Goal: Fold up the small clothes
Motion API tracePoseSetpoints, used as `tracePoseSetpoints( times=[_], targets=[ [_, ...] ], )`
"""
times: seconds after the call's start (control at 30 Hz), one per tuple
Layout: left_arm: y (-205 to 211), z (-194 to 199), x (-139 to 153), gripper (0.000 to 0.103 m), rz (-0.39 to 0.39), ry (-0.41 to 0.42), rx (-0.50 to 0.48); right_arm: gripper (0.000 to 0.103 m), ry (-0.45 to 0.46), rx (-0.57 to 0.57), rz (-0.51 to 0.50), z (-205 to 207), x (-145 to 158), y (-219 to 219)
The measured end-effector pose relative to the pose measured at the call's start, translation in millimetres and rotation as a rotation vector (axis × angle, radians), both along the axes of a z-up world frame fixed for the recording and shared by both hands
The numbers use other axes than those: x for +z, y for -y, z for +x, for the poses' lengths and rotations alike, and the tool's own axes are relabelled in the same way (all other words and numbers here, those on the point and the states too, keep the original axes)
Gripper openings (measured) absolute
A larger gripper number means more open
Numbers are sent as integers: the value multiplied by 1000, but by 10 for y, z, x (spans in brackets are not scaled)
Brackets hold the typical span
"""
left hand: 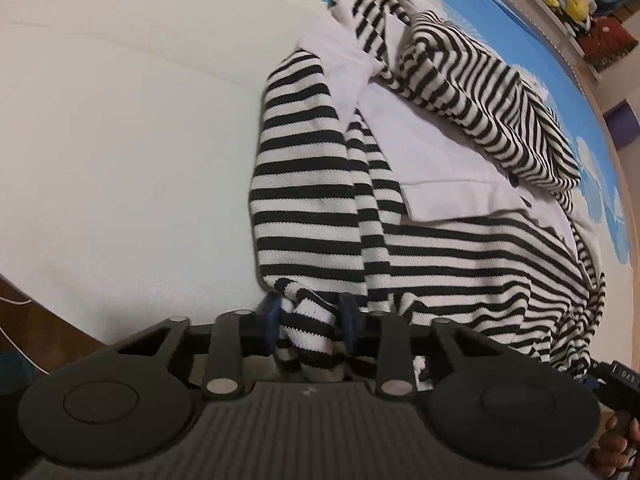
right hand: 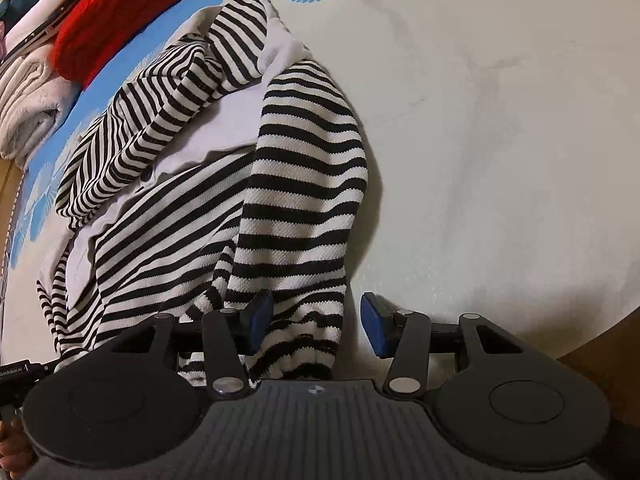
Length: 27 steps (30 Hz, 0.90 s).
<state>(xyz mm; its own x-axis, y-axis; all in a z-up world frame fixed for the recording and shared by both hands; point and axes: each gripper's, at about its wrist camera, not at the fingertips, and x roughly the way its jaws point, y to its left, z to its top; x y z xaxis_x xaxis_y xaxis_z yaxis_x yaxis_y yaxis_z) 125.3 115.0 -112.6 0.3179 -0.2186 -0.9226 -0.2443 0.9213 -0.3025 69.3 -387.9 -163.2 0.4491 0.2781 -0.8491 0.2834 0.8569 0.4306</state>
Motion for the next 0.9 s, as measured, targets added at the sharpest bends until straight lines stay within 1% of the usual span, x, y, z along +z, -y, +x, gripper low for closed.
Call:
tracePoseSetpoints(
  times=[0.03, 0.07, 0.1, 0.13, 0.17, 0.2, 0.23, 0.27, 0.3, 0.33, 0.37, 0.43, 0.5, 0.53, 0.57, 0.63, 0.7, 0.77, 0.9],
  targets=[
    [8, -1, 3, 27, 1, 2, -5, 50, 3, 4, 0, 0, 4, -7],
    [18, -2, 9, 21, 1, 5, -12, 48, 5, 8, 2, -1, 1, -6],
    [28, -2, 15, 17, 1, 8, -17, 46, 8, 12, 4, -1, 6, -8],
    [35, -4, 24, 13, 2, 11, -21, 41, 11, 14, 9, -2, 10, -3],
    [38, -5, 32, 11, 3, 14, -23, 31, 15, 13, 19, -5, 15, 7],
    [40, -4, 39, 11, 2, 17, -24, 25, 19, 14, 26, -7, 20, 10],
    [38, -5, 45, 11, 0, 19, -22, 13, 26, 19, 26, -6, 29, 7],
    [31, -5, 49, 11, -2, 19, -20, 10, 33, 21, 23, -9, 40, 5],
    [24, -4, 49, 11, -6, 17, -15, 10, 37, 21, 22, -6, 48, 0],
    [9, -3, 46, 14, -10, 11, -7, 10, 39, 18, 26, -6, 51, 3],
    [-11, -2, 40, 22, -10, 3, 8, 10, 37, 16, 30, -4, 48, 6],
    [-45, -2, 20, 29, -23, -11, 30, 15, 24, 11, 34, 4, 33, 9],
    [-25, 1, 12, 29, -23, -16, 17, 23, 9, -2, 44, 7, 8, 18],
    [-4, 3, 14, 29, -12, -12, 4, 32, 4, -7, 44, 7, -1, 18],
    [15, 4, 16, 29, -1, -9, -7, 39, -1, -8, 41, 9, -8, 16],
    [33, 4, 11, 29, 6, -8, -17, 42, -6, -3, 35, 12, -17, 8],
    [39, 3, 8, 28, 10, -6, -22, 42, -6, 5, 35, 17, -19, -3],
    [45, 1, 9, 24, 12, -4, -27, 42, -6, 8, 35, 17, -16, -5],
    [50, -4, 15, 23, 17, 0, -34, 42, 0, -1, 29, 13, 4, 15]
  ],
)
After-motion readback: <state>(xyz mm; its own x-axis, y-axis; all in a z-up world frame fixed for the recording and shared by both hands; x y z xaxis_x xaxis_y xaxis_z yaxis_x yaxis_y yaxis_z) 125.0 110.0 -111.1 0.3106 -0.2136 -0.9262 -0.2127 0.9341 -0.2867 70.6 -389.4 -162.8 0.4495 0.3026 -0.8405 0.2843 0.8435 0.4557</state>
